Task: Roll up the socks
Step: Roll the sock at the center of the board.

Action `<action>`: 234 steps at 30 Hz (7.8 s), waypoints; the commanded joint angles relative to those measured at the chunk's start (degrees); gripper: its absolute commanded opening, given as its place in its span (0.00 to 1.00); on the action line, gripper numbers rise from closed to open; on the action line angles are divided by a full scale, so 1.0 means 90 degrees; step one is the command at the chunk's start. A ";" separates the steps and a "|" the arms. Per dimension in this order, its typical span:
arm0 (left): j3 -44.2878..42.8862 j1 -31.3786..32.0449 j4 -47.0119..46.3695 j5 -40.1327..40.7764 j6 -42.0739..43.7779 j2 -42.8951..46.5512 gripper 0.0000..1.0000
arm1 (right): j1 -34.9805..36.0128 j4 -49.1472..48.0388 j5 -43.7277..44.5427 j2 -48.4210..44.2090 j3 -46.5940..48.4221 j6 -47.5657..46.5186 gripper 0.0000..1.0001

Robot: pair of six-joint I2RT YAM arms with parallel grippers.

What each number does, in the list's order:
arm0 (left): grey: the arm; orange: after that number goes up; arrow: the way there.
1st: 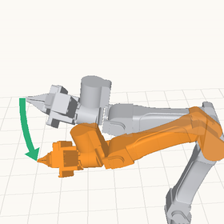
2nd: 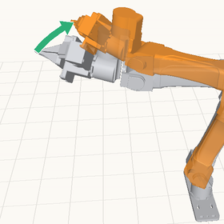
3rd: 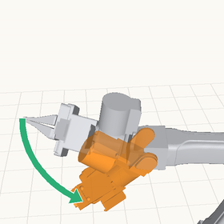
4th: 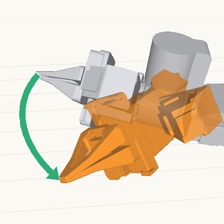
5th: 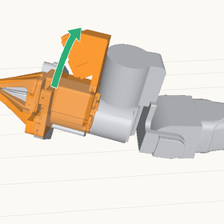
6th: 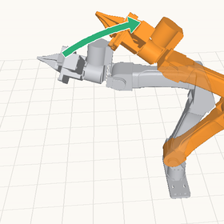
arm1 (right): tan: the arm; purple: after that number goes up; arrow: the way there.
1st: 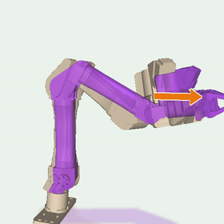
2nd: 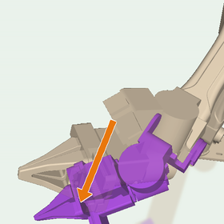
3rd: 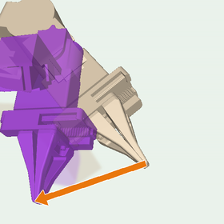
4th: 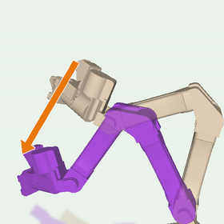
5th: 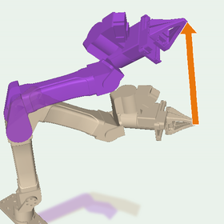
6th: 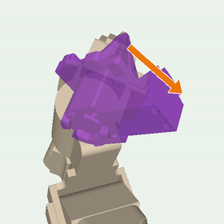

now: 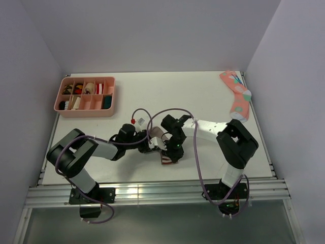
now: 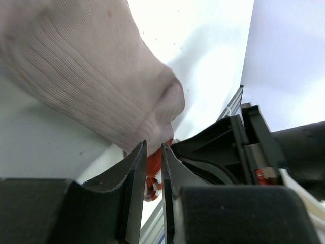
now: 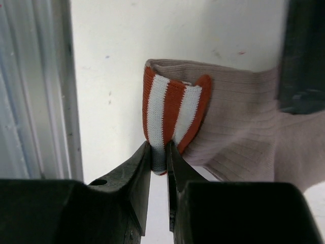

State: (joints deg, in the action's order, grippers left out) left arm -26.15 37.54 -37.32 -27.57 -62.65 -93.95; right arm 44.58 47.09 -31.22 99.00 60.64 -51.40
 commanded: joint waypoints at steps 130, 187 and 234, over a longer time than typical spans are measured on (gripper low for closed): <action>-0.0424 0.0419 0.0766 -0.1613 0.1366 -0.1543 0.00 | -0.1195 -0.2038 -0.0223 -0.3421 -0.1835 0.0760 0.54; -0.0015 0.0145 0.0008 -0.1078 0.0488 -0.0489 0.31 | 0.1434 -0.1971 0.1106 -0.1244 -0.1553 0.0838 0.22; 0.1813 0.1658 -0.1117 0.2662 0.2674 0.3105 0.41 | -0.0705 0.3029 -0.2175 0.2935 0.2656 -0.0315 0.21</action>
State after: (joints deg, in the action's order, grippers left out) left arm -7.09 51.24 -47.90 -6.96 -42.76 -65.30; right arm 38.96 70.02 -49.52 123.83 81.78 -53.69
